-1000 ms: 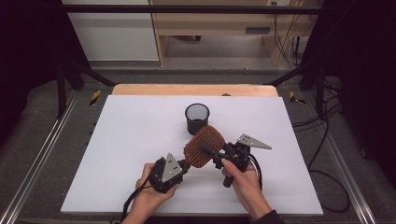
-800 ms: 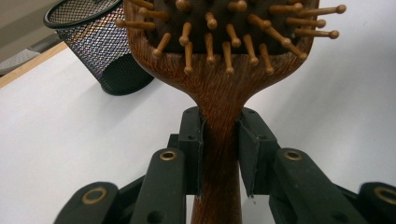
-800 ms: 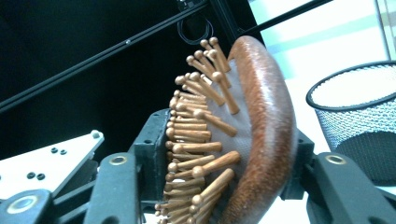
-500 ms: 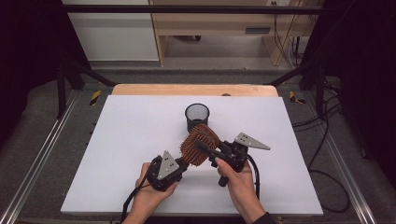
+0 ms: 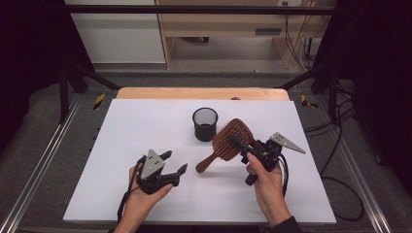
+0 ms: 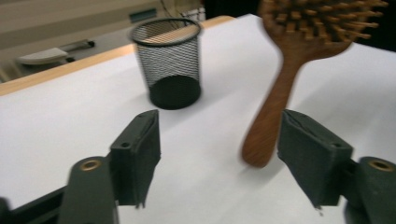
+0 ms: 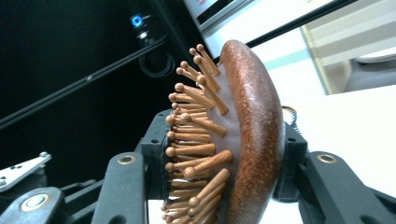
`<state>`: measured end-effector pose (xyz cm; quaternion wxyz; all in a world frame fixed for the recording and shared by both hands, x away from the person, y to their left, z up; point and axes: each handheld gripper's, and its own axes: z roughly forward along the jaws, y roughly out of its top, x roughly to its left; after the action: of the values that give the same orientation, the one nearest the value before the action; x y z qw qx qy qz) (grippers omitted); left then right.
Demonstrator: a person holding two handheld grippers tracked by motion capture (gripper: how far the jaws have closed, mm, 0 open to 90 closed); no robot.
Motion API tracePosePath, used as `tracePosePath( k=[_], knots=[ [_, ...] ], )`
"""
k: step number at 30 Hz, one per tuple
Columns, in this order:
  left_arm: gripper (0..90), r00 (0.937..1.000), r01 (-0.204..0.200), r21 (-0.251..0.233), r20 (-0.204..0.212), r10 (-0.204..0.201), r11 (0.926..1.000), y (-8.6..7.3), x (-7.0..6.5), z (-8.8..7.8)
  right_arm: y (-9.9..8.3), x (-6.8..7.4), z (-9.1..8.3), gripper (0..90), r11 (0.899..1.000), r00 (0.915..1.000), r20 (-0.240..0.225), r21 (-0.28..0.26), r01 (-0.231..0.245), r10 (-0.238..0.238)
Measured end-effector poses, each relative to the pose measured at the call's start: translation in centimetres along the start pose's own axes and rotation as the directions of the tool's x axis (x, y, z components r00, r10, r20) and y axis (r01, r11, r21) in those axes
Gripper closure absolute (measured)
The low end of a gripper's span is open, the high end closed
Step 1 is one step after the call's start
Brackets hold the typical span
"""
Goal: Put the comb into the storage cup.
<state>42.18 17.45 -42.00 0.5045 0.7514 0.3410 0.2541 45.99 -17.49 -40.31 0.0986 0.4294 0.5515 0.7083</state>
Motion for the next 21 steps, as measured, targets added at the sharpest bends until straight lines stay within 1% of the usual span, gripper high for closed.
tracePosePath(
  k=[3,5,7,9,13,16,17,18,20,21],
  knots=[
    [22.7,0.9986,0.035,-0.025,-0.038,-0.036,0.999,-0.3,1.7,-1.1,0.7,-1.0,-0.9,51.5,1.0,0.9995,0.026,-0.02,-0.015,0.016],
    [17.5,0.9958,0.053,-0.03,-0.073,-0.055,0.9982,-0.7,2.6,-1.8,1.2,-1.6,-1.3,51.5,1.0,0.9989,0.045,-0.029,-0.012,0.013],
    [12.7,0.9921,0.074,-0.04,-0.099,-0.077,0.9965,-1.2,3.6,-2.7,1.7,-2.2,-1.6,51.5,0.999,0.9979,0.064,-0.031,-0.01,0.012],
    [10.9,0.9863,0.09,-0.048,-0.134,-0.096,0.9948,-1.8,4.5,-3.6,2.3,-2.8,-1.8,51.5,0.999,0.9964,0.084,-0.035,-0.008,0.011],
    [8.0,0.9732,0.125,-0.072,-0.185,-0.137,0.9895,-2.6,6.2,-5.5,3.4,-3.8,-1.9,51.5,0.999,0.9936,0.112,-0.033,-0.006,0.01],
    [7.6,0.9693,0.13,-0.07,-0.201,-0.141,0.9891,-3.3,7.0,-6.6,4.4,-4.1,-1.7,51.5,1.0,0.9905,0.136,-0.019,0.022,-0.019],
    [7.7,0.9685,0.134,-0.068,-0.202,-0.145,0.9886,-3.6,7.1,-6.8,4.8,-4.0,-1.6,51.5,1.0,0.9898,0.141,-0.017,0.024,-0.022],
    [7.6,0.9678,0.138,-0.065,-0.203,-0.149,0.9883,-4.0,7.2,-7.0,5.2,-4.0,-1.5,51.5,0.999,0.9887,0.146,-0.013,0.034,-0.032],
    [7.3,0.9646,0.152,-0.061,-0.209,-0.161,0.9865,-4.6,7.3,-7.2,5.9,-4.0,-1.1,51.5,0.999,0.9874,0.154,-0.006,0.038,-0.037],
    [7.1,0.9643,0.153,-0.053,-0.21,-0.161,0.9867,-4.8,7.3,-7.3,6.3,-3.9,-0.9,51.5,0.999,0.9869,0.157,-0.006,0.039,-0.037]
  ],
)
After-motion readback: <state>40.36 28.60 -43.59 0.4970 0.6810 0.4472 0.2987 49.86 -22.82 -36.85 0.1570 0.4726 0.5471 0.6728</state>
